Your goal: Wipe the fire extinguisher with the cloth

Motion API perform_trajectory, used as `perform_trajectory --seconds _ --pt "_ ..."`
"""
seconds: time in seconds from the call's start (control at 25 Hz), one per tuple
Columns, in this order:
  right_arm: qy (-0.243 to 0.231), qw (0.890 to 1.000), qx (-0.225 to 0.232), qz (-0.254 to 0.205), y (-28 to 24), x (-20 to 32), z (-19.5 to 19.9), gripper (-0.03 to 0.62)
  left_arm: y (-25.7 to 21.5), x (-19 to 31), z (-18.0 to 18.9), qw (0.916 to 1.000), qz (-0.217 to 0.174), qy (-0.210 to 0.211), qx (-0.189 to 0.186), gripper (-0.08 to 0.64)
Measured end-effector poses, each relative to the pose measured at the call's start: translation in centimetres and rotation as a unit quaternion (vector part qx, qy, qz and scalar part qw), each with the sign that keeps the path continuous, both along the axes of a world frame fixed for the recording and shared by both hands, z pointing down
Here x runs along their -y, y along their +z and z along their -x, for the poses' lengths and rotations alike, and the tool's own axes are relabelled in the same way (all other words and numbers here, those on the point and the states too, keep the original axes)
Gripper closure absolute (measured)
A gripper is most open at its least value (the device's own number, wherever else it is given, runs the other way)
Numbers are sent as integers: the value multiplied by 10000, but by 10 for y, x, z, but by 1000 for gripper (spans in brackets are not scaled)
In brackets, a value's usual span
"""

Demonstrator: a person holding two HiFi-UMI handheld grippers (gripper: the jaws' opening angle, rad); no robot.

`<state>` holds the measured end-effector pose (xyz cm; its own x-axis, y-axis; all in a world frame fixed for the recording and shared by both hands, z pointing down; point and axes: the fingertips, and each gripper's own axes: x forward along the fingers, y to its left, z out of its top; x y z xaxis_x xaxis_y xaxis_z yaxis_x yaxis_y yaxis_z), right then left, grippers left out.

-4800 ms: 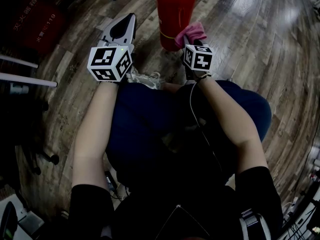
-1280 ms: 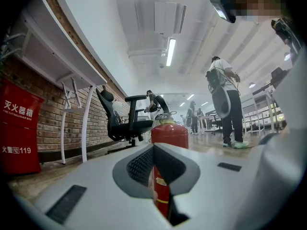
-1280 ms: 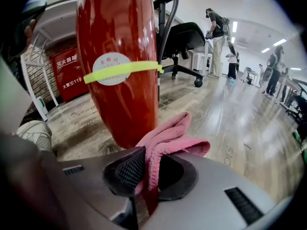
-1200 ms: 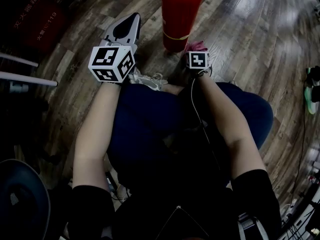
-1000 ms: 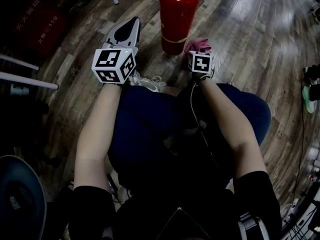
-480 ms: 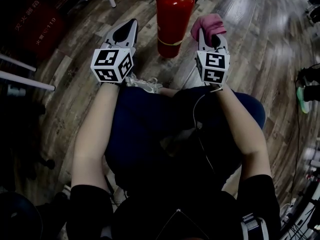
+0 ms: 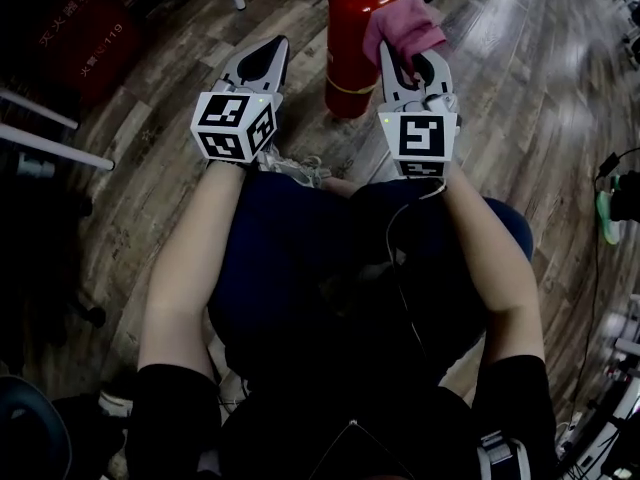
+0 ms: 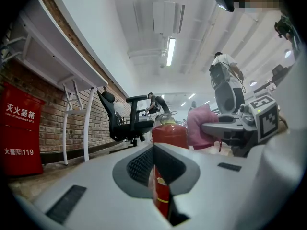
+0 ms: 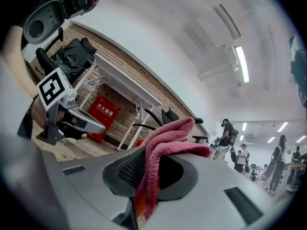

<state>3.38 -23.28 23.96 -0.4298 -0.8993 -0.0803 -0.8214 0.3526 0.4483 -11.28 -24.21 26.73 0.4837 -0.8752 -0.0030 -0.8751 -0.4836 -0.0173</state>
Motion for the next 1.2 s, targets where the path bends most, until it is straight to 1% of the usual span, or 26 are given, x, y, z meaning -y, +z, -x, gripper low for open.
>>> perform_trajectory --seconds 0.12,0.28,0.52,0.8,0.96,1.2 --pt "23 9999 164 -36 -2 7 12 529 1 1 1 10000 16 -3 9 546" --pt "188 9992 329 -86 2 11 27 529 2 1 4 10000 28 -17 -8 546" --pt "424 9974 578 14 16 19 26 529 4 3 5 10000 45 10 -45 546" --pt "428 9972 601 139 37 23 25 529 5 5 4 9999 60 44 -94 546" --pt "412 9971 571 292 52 25 26 529 5 6 4 9999 74 31 -114 546" --pt "444 9973 376 450 70 26 27 529 5 6 7 9999 78 24 -149 546"
